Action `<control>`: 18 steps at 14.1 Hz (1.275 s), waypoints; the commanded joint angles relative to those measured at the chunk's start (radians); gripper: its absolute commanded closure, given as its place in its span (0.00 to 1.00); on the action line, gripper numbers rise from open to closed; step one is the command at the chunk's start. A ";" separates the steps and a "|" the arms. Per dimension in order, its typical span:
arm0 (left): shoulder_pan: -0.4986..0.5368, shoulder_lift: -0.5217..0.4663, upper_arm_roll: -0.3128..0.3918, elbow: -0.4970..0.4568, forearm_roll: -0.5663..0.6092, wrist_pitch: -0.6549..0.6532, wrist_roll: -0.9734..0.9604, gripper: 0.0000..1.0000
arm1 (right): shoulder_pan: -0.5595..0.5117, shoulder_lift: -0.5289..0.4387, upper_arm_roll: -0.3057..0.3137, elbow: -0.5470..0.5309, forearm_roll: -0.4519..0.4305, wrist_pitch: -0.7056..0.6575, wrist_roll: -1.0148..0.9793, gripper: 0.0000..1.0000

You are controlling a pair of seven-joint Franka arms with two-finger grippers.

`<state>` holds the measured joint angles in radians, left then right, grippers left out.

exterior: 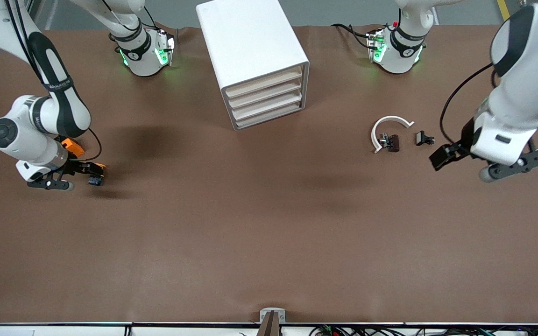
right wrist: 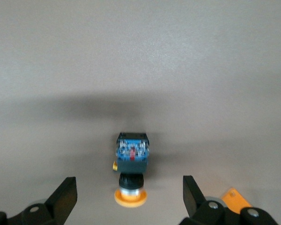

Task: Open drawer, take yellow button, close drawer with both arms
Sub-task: 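Set the button beside the orange box with the right gripper while the left gripper withdraws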

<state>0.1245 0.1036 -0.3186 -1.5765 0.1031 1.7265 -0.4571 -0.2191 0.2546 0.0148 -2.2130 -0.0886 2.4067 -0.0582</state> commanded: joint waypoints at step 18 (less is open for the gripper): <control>-0.112 -0.212 0.282 -0.016 -0.069 -0.243 0.308 0.00 | 0.061 -0.138 0.013 0.690 0.056 -0.906 0.008 0.00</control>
<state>0.0212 -0.0858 -0.0416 -1.5806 0.0482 1.5049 -0.1611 -0.1596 0.0769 0.0310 -1.5997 -0.0399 1.5335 -0.0490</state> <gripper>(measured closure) 0.000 0.000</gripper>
